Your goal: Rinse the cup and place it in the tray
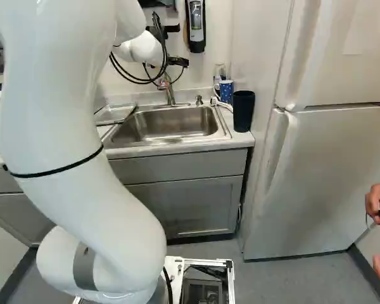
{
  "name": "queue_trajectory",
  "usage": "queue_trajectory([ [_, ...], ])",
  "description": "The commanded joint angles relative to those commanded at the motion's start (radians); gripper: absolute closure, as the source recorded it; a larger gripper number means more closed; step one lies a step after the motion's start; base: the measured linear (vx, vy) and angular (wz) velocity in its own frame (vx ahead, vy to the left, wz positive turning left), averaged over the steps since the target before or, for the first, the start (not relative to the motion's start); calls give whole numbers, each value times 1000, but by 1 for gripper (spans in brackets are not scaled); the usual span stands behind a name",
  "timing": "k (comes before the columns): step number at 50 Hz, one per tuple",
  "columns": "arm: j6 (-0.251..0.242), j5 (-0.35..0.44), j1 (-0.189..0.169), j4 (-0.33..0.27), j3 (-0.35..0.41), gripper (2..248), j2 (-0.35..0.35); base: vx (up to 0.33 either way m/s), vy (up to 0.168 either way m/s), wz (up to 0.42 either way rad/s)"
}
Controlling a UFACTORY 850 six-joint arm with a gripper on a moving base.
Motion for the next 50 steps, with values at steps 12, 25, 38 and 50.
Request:
queue_trajectory([
  [12, 0, -26, 0, 8, -24, 3, -22, 0, 0, 0],
  [25, 0, -58, -1, 17, -53, 3, -49, 0, 0, 0],
  [38, 0, -90, -1, 27, -83, 3, -76, 0, 0, 0],
  [50, 0, -116, -2, 34, -110, 3, -100, 0, 0, 0],
])
